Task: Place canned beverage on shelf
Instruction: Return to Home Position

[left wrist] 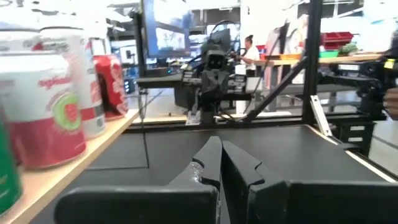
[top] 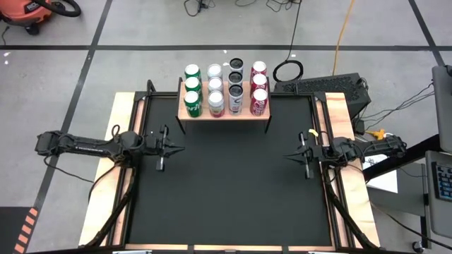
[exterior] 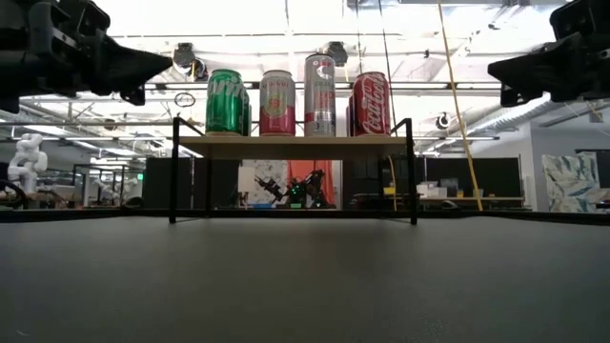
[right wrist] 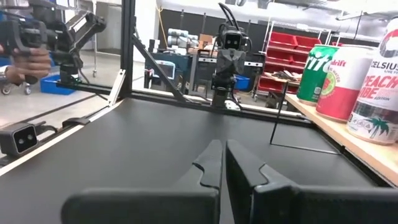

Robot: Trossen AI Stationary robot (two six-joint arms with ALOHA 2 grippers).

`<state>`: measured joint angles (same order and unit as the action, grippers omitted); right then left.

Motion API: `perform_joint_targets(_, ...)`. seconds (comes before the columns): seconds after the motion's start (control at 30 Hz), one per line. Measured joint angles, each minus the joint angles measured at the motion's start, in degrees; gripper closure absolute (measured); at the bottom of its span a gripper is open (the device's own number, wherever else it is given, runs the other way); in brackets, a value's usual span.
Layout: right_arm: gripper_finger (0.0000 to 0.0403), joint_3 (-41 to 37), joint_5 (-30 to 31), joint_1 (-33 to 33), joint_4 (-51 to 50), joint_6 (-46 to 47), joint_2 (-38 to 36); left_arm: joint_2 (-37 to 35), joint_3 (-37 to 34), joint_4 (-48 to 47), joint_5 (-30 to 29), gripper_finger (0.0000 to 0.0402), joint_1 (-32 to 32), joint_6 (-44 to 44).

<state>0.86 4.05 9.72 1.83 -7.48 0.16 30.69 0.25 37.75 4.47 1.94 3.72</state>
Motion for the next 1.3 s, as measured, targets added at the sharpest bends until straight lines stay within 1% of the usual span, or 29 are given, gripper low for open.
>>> perform_joint_targets(0.1, 0.0403, 0.0, 0.0, 0.0, -0.11, 1.14, 0.0, -2.58, 0.0, -4.23, -0.03, 0.0391, 1.3, -2.22)
perform_joint_targets(0.27, 0.0403, 0.0, 0.02, 0.0, -0.17, 1.52, 0.0, -7.34, 0.0, -11.9, -0.02, 0.0391, 1.3, -4.63)
perform_joint_targets(0.43, 0.0403, 0.0, 0.17, 0.0, -0.17, 0.16, 0.0, -12.09, 0.0, -18.01, -0.04, 0.0391, 1.3, -4.43)
perform_joint_targets(0.63, 0.0403, 0.0, 0.31, 0.0, -0.17, 0.61, 0.0, -18.04, 0.0, -25.28, -0.25, 0.0391, 1.3, -3.36)
perform_joint_targets(1.0, 0.0403, 0.0, 0.5, 0.0, -0.15, 0.78, 0.0, -27.4, 0.0, -35.76, -1.53, 0.0391, 1.3, -3.31)
perform_joint_targets(1.13, 0.0403, 0.0, 0.57, 0.0, -0.15, 0.81, 0.0, -29.36, 0.0, -36.5, -1.61, 0.0391, 1.31, -3.35)
perform_joint_targets(1.3, 0.0403, 0.0, 0.52, 0.0, -0.16, 2.13, 0.0, -29.63, 0.0, -36.58, -1.71, 0.0391, 1.3, -2.28)
